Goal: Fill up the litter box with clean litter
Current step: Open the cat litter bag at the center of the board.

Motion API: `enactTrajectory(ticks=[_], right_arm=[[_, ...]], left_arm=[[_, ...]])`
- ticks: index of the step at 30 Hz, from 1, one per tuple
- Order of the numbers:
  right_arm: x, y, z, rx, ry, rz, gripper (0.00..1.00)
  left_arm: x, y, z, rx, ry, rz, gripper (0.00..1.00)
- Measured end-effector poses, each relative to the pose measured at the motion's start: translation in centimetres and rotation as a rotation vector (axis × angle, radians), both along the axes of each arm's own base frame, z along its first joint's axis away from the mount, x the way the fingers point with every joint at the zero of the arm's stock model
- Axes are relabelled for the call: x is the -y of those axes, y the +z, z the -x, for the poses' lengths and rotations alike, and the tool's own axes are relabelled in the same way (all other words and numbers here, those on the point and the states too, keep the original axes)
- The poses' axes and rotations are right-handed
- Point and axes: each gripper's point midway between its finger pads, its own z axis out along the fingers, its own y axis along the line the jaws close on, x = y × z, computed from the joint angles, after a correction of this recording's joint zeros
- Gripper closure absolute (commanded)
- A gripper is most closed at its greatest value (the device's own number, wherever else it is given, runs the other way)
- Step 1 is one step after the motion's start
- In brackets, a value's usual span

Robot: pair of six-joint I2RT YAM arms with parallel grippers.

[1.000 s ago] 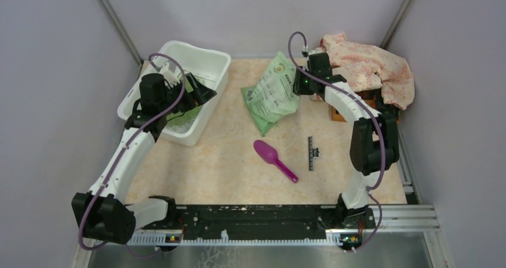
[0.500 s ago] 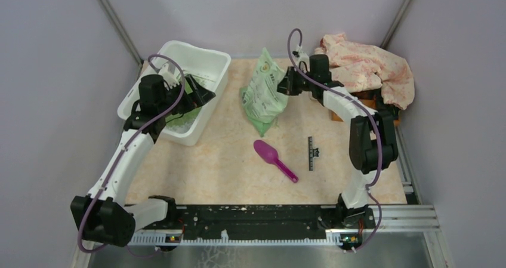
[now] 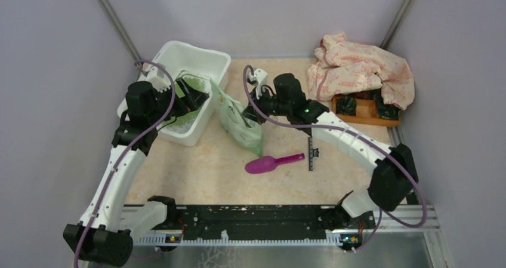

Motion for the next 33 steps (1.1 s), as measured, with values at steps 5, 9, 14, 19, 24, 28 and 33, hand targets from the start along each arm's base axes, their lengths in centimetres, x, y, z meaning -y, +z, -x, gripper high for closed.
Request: enactTrajectory(ticks=[5, 9, 14, 19, 24, 28, 33], right_arm=[[1.1, 0.6, 3.0, 0.052, 0.009, 0.007, 1.0], [0.8, -1.3, 4.7, 0.045, 0.042, 0.045, 1.0], [1.0, -3.5, 6.6, 0.06, 0.082, 0.094, 1.0], [1.9, -3.2, 6.6, 0.106, 0.036, 0.118, 0.87], [4.6, -2.2, 4.7, 0.146, -0.135, 0.189, 0.64], [6.5, 0.1, 3.6, 0.189, -0.246, 0.215, 0.61], [7.9, 4.1, 4.1, 0.234, -0.284, 0.171, 0.63]], left_arm=[[-0.4, 0.6, 0.9, 0.017, 0.01, -0.006, 0.01], [-0.5, 0.6, 1.2, 0.015, 0.015, -0.01, 0.01], [-0.6, -0.2, 1.2, -0.007, 0.013, -0.018, 0.01], [-0.4, -1.4, 0.6, -0.04, 0.004, -0.031, 0.01], [0.1, -2.3, -0.1, -0.067, -0.012, -0.021, 0.01], [0.2, -2.1, -0.3, -0.058, -0.014, -0.016, 0.01], [0.2, -1.9, -0.4, -0.049, -0.014, -0.014, 0.01]])
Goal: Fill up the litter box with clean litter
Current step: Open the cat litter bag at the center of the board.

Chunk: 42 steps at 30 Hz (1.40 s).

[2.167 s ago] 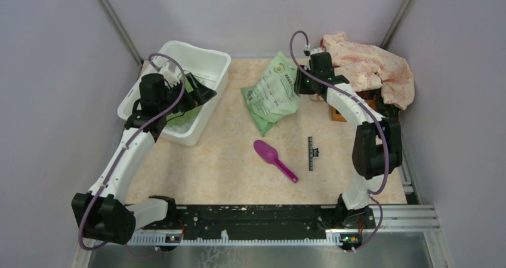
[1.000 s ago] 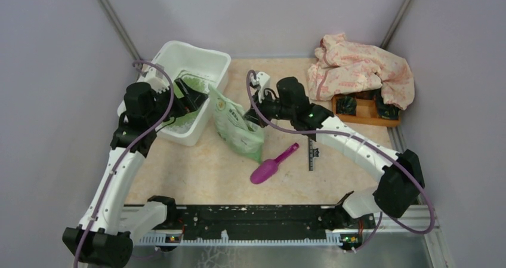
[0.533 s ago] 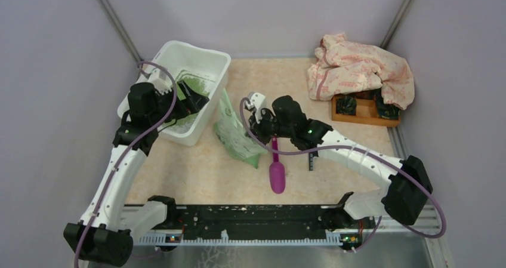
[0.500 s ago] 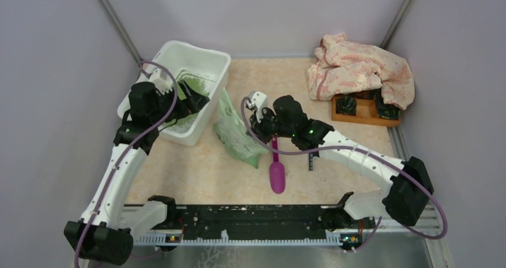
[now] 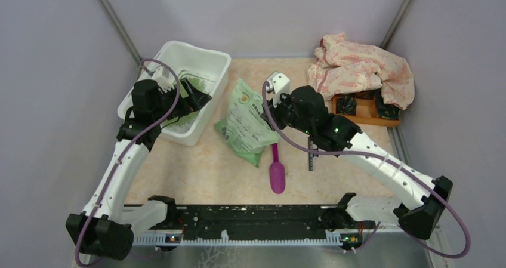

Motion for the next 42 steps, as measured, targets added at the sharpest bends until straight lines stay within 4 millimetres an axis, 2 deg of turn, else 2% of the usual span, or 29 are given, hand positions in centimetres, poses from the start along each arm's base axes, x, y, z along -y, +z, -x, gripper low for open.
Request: enactTrajectory(ticks=[3, 6, 8, 13, 17, 23, 30, 37, 42], right_arm=[[0.0, 1.5, 0.3, 0.001, 0.011, -0.008, 0.63], [-0.3, 1.2, 0.0, -0.027, 0.012, 0.02, 0.64], [-0.8, 0.0, -0.3, -0.063, 0.011, 0.055, 0.64], [-1.4, -5.2, -0.8, -0.188, 0.011, 0.173, 0.66], [-1.1, -6.9, -1.0, -0.241, -0.011, 0.204, 0.67], [-0.9, -6.3, -0.9, -0.234, -0.018, 0.187, 0.67], [-0.2, -4.5, -0.8, -0.191, -0.038, 0.158, 0.67], [0.3, -4.5, -1.3, -0.19, -0.06, 0.159, 0.67], [0.9, -5.4, -1.7, -0.203, -0.079, 0.172, 0.67]], left_arm=[[0.0, 0.2, -0.1, 0.008, 0.0, 0.002, 0.01], [0.1, 0.3, -0.2, 0.014, -0.001, 0.003, 0.01], [0.1, 0.4, -0.2, 0.017, -0.001, 0.004, 0.01], [0.1, 0.4, -0.1, 0.017, -0.005, 0.005, 0.01], [0.1, 0.4, -0.1, 0.017, -0.006, 0.005, 0.01], [0.1, 0.7, 0.0, 0.026, -0.007, 0.006, 0.01], [0.1, 0.8, 0.1, 0.028, -0.007, 0.007, 0.01], [0.1, 0.8, 0.1, 0.028, -0.007, 0.007, 0.01], [0.1, 0.8, 0.1, 0.028, -0.007, 0.007, 0.01]])
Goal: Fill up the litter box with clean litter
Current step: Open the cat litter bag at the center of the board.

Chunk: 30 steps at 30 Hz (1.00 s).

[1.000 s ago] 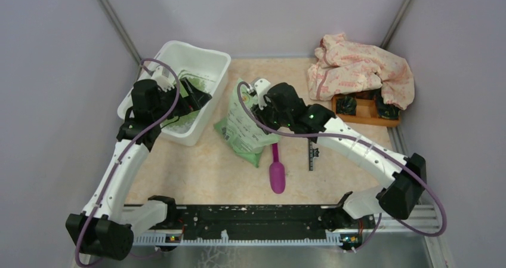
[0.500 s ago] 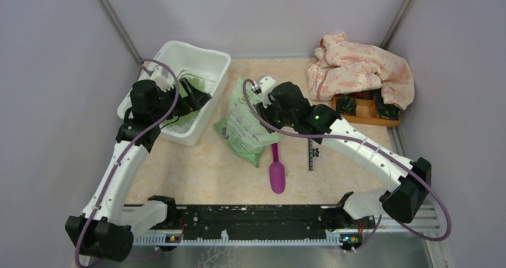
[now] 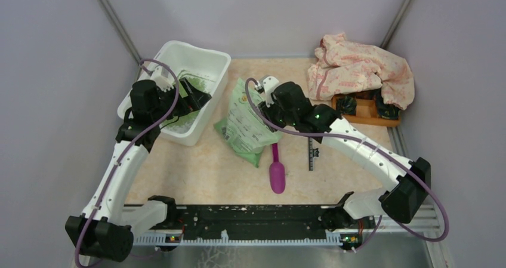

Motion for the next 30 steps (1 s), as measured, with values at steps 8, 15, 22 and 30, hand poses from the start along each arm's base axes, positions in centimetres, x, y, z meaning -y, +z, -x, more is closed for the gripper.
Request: enactTrajectory(ticks=[8, 15, 22, 30], right_arm=[[-0.6, -2.1, -0.8, -0.038, 0.003, 0.02, 0.67], [-1.8, -7.2, -1.9, -0.136, 0.011, 0.1, 0.76], [-3.3, -7.8, -3.4, -0.195, 0.073, 0.006, 1.0], [-5.4, -4.6, -5.7, -0.089, 0.168, -0.237, 1.0]], left_arm=[[0.1, 0.0, 0.1, 0.0, -0.007, 0.002, 0.01], [0.2, -0.1, 0.0, -0.003, -0.01, 0.003, 0.01], [0.1, -0.1, 0.0, 0.001, -0.014, -0.006, 0.01], [0.1, -0.7, -0.3, -0.01, -0.018, -0.022, 0.01]])
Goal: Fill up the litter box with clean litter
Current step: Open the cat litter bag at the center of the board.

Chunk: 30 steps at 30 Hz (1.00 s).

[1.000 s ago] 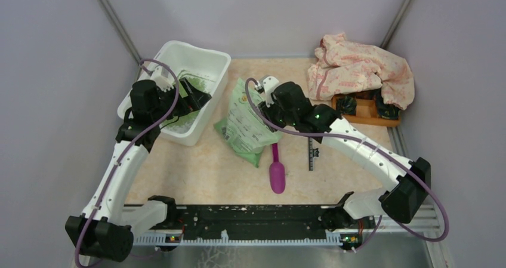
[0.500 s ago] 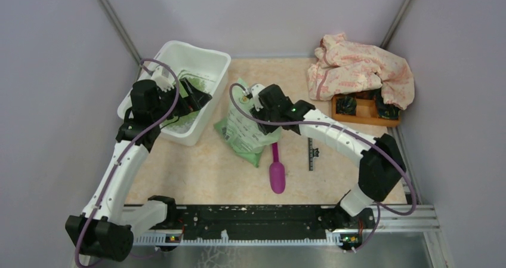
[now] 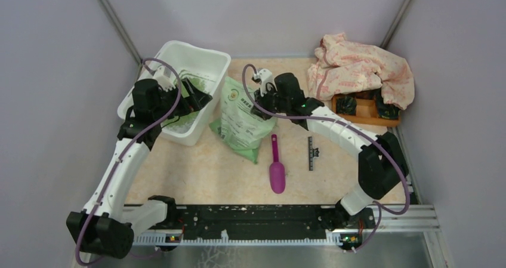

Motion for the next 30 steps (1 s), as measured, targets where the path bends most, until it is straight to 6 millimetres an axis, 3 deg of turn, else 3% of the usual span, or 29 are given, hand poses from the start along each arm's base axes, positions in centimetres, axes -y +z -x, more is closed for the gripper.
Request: enactTrajectory(ticks=[5, 9, 12, 17, 22, 26, 30], right_arm=[[-1.1, 3.1, -0.9, 0.113, 0.023, -0.15, 1.0], [-2.2, 6.2, -0.4, 0.201, 0.082, -0.266, 1.0], [-2.3, 7.1, 1.0, 0.257, 0.105, -0.287, 1.0], [-5.0, 7.3, 6.6, 0.379, 0.222, -0.237, 1.0], [-8.1, 6.1, 11.6, 0.477, 0.33, -0.149, 1.0], [-8.5, 4.9, 12.8, 0.51, 0.337, -0.102, 1.0], [-7.7, 2.2, 12.7, 0.495, 0.305, -0.058, 1.0]], left_arm=[[-0.3, -0.1, -0.2, -0.002, 0.008, -0.002, 0.01], [-0.6, -0.1, -0.3, -0.001, 0.015, -0.005, 0.01], [-0.9, -0.2, -0.4, 0.001, 0.021, -0.011, 0.01], [-1.0, -0.2, -0.4, 0.003, 0.024, -0.014, 0.01], [-1.0, -0.2, -0.4, 0.003, 0.022, -0.012, 0.01], [-1.1, 0.1, -0.1, 0.006, 0.022, -0.012, 0.01], [-1.2, 0.6, 0.6, 0.02, 0.022, -0.009, 0.01]])
